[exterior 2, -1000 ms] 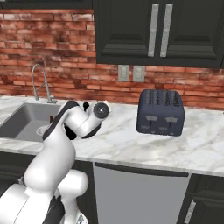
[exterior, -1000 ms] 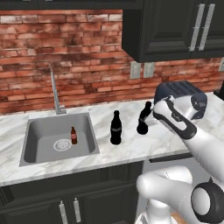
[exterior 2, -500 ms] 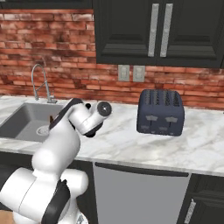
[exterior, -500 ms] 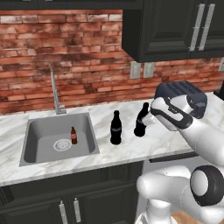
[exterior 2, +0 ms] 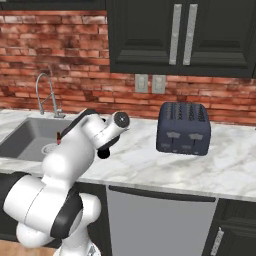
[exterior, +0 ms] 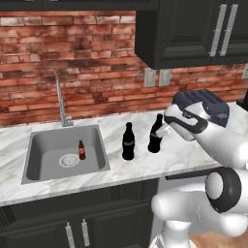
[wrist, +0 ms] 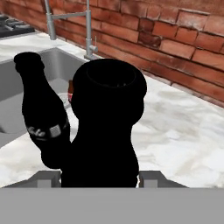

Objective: Place the large bottle from the dining counter next to the other large bottle outside the sink, and place the small bottle from the dining counter next to the other small bottle inside the sink.

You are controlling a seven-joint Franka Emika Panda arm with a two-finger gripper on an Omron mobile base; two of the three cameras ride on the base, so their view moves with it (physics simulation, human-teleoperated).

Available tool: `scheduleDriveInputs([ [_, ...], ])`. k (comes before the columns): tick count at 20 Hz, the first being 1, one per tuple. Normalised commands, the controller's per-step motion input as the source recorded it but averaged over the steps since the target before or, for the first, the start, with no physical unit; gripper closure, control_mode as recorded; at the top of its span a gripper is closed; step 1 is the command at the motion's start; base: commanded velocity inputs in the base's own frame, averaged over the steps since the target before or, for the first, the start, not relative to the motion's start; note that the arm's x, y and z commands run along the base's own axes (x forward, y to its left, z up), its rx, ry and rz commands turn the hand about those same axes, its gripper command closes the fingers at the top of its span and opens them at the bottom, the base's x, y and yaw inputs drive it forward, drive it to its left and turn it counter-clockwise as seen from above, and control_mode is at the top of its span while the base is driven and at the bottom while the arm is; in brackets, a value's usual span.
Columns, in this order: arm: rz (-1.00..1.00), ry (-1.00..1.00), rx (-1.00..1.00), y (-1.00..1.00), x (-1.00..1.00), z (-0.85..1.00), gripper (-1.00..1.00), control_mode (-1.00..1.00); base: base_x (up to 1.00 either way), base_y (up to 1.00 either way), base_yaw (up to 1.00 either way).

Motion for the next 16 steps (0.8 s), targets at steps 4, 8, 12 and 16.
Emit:
scheduleDriveInputs([
  [4, 0.0, -0.03, 0.0, 0.0, 0.11, -0.13, 1.0, -1.0, 0.0, 0.0, 0.0],
  [8, 0.0, -0.03, -0.01, 0.0, 0.08, -0.16, 1.0, -1.0, 0.0, 0.0, 0.0],
  [12, 0.0, -0.07, -0.02, 0.0, 0.01, -0.18, 1.0, -1.0, 0.0, 0.0, 0.0],
  [16, 0.0, -0.04, -0.04, 0.0, 0.0, -0.09, 1.0, -1.0, 0.0, 0.0, 0.0],
])
